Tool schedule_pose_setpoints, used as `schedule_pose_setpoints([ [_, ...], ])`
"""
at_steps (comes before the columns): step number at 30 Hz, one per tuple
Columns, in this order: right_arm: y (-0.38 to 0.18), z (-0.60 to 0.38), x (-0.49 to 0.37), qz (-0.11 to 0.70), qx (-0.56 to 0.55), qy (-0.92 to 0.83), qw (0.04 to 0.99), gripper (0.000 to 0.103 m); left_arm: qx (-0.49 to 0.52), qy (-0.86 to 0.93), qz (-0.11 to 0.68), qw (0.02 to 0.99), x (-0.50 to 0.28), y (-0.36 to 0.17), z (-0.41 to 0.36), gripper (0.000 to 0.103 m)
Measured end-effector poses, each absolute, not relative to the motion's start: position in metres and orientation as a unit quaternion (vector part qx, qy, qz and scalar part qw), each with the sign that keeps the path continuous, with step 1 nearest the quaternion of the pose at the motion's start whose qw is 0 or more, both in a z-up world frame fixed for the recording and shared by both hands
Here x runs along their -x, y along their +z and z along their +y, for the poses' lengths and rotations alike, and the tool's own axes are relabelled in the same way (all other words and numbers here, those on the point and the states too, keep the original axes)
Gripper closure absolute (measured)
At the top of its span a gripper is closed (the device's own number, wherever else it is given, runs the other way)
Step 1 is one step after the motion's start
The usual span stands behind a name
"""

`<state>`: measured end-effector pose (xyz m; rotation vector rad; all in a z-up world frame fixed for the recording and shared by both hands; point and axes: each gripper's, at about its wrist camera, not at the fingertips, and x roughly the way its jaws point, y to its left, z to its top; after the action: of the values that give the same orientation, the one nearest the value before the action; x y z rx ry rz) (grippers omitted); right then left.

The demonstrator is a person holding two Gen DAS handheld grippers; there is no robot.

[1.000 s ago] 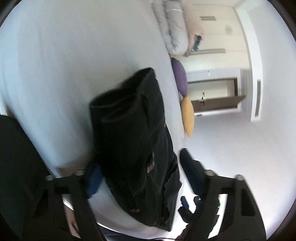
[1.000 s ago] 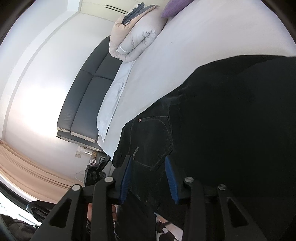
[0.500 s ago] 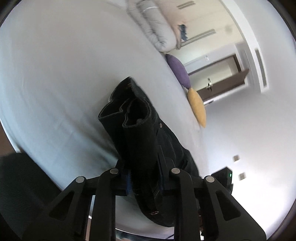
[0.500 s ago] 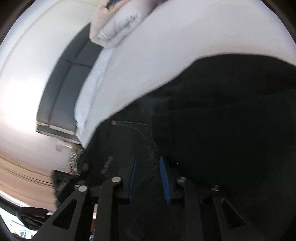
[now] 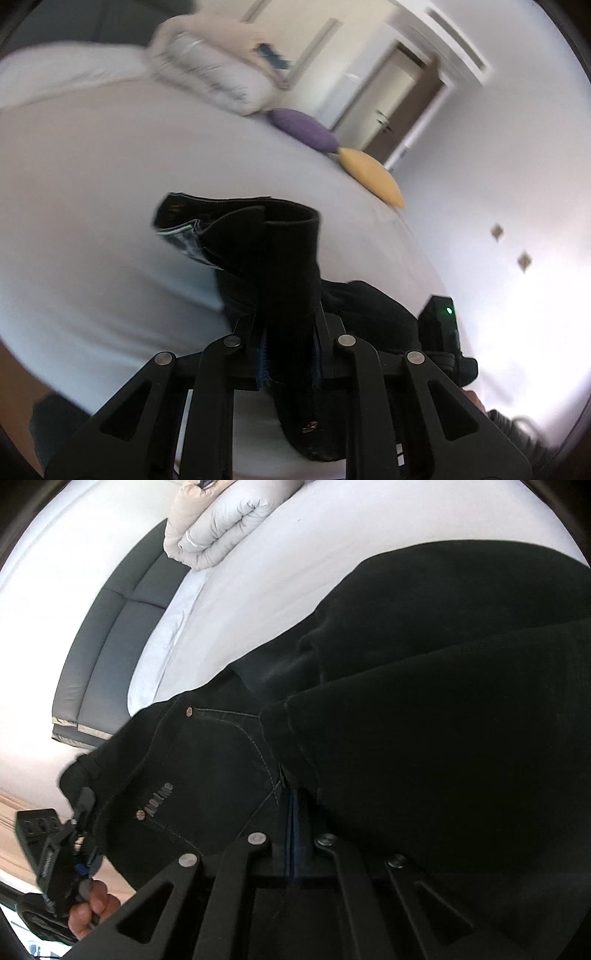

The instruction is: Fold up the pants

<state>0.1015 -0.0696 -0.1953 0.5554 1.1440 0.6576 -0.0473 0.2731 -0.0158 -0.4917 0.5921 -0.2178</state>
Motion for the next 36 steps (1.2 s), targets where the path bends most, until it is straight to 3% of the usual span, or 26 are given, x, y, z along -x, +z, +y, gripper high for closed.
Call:
schedule_pose_setpoints([
  [3, -0.192, -0.088, -0.097, 0.508, -0.31, 0.32, 0.737, 0.101, 0.176, -0.143, 0.285, 0.931, 0.042, 0.002, 0.229, 0.087],
  [5, -0.186, -0.112, -0.091, 0.48, -0.364, 0.337, 0.724, 0.065, 0.133, -0.165, 0.286, 0.935, 0.039, 0.009, 0.199, 0.087],
  [7, -0.176, -0.142, -0.084, 0.444, -0.407, 0.349, 0.718, 0.047, 0.08, -0.19, 0.295, 0.933, 0.037, 0.007, 0.161, 0.087],
  [14, -0.163, -0.199, -0.07, 0.415, -0.437, 0.353, 0.715, 0.015, -0.041, -0.24, 0.35, 0.904, 0.041, -0.044, 0.058, 0.087],
  [22, -0.17, -0.187, -0.071, 0.442, -0.402, 0.341, 0.726, 0.016, -0.139, -0.246, 0.337, 0.898, 0.072, -0.061, 0.015, 0.087],
  [28, -0.17, -0.181, -0.088, 0.475, -0.376, 0.317, 0.73, 0.026, -0.157, -0.245, 0.322, 0.901, 0.089, -0.066, -0.011, 0.087],
  [30, -0.174, -0.181, -0.092, 0.482, -0.372, 0.311, 0.729, 0.041, -0.163, -0.248, 0.32, 0.9, 0.095, -0.068, -0.015, 0.088],
  [32, -0.179, -0.182, -0.094, 0.493, -0.363, 0.302, 0.731, 0.08, -0.169, -0.25, 0.318, 0.899, 0.094, -0.07, -0.018, 0.088],
  [36, -0.169, -0.187, -0.084, 0.48, -0.325, 0.288, 0.762, 0.088, -0.178, -0.267, 0.315, 0.893, 0.105, -0.069, -0.032, 0.088],
])
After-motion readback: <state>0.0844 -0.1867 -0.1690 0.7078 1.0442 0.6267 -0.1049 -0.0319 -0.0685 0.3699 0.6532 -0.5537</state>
